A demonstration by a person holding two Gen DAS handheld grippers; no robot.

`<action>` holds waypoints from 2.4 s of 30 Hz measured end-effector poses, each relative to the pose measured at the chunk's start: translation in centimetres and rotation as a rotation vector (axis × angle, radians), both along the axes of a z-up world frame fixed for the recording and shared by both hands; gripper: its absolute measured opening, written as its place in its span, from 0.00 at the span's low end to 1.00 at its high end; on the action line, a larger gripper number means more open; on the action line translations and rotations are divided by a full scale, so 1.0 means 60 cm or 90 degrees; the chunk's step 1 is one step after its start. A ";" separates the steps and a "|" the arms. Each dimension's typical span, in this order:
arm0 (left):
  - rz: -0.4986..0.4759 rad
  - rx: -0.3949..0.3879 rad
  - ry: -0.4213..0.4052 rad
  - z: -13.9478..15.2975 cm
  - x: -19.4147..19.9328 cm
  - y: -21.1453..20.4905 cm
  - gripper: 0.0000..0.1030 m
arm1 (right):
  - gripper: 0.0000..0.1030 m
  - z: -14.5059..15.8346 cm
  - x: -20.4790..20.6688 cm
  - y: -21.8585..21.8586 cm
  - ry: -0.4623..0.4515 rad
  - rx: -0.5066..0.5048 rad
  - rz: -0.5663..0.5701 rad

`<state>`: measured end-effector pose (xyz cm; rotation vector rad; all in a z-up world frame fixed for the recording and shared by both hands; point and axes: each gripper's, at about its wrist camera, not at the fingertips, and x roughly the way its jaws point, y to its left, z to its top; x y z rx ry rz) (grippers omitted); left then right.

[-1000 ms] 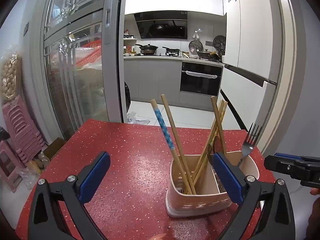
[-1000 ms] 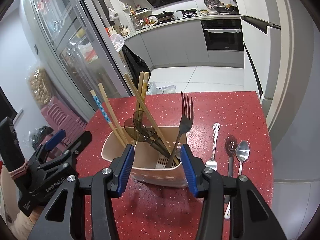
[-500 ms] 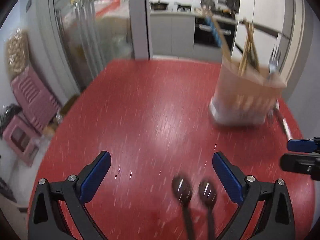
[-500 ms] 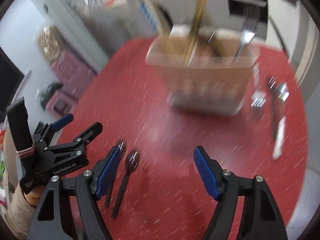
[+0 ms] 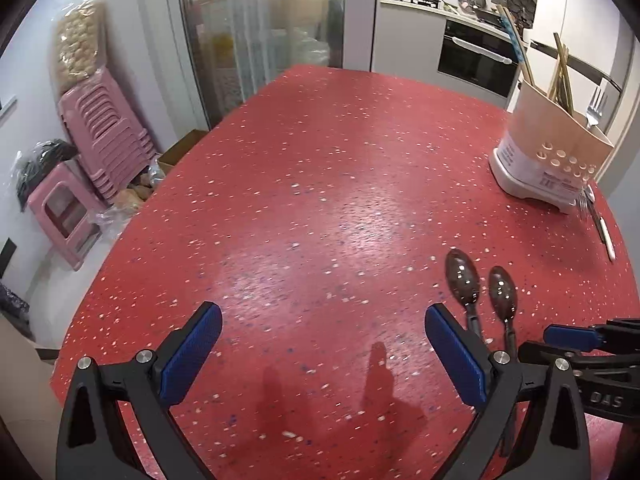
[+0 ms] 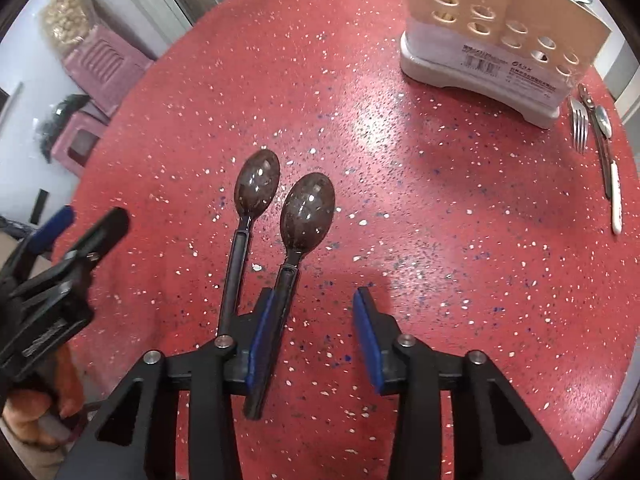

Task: Organize utensils
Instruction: 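Close the right gripper on one dark spoon while the left closes on the other, then lift both dark spoons and carry them over the beige holder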

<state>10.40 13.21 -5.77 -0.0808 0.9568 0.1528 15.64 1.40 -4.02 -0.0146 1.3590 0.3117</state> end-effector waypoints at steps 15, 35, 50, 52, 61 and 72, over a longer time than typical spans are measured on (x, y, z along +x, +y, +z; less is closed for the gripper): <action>-0.068 -0.016 0.036 -0.014 0.007 -0.046 1.00 | 0.12 -0.008 -0.039 0.041 -0.031 -0.096 0.054; -0.165 0.013 0.212 -0.050 0.087 -0.186 0.67 | 0.12 0.053 -0.060 -0.130 -0.086 0.066 0.022; -0.215 -0.070 0.079 -0.005 0.052 -0.225 0.35 | 0.12 0.129 -0.079 -0.192 -0.189 0.153 0.008; -0.209 -0.080 0.034 0.021 0.048 -0.221 0.35 | 0.12 0.144 -0.075 -0.199 -0.208 0.171 0.001; -0.188 -0.129 -0.136 0.149 0.085 -0.212 0.35 | 0.12 0.235 -0.036 -0.246 -0.324 0.196 -0.051; -0.187 -0.146 -0.269 0.258 0.229 -0.244 0.35 | 0.12 0.330 0.086 -0.295 -0.440 0.191 -0.125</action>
